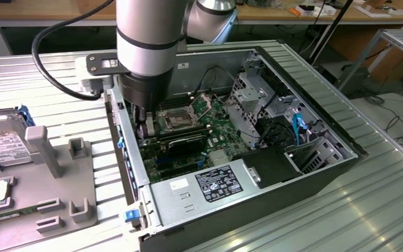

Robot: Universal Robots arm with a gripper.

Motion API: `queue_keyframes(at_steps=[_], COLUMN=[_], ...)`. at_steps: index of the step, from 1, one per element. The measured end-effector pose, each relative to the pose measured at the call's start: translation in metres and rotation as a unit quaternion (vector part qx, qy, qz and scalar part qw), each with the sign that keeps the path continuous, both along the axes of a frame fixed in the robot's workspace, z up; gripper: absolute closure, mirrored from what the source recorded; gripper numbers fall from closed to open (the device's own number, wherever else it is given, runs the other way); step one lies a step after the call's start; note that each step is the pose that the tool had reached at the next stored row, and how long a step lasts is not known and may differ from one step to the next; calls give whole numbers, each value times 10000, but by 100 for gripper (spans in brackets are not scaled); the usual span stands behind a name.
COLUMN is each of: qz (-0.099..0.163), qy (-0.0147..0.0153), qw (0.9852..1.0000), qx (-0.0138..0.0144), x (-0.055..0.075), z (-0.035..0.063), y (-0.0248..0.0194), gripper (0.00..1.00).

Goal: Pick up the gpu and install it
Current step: 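Press down on the gpu until it lock into place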

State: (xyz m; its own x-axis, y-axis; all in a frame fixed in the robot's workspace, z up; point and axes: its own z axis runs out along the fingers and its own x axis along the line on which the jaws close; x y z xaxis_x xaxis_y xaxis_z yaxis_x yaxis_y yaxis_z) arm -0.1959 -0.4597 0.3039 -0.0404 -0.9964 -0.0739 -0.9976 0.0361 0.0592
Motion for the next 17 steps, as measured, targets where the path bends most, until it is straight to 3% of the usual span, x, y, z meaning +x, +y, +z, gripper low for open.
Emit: queue_keyframes(at_steps=[17], qz=[-29], qy=[17], qw=[10000], qx=[2], x=[-16], z=[73], y=[0], gripper=[89])
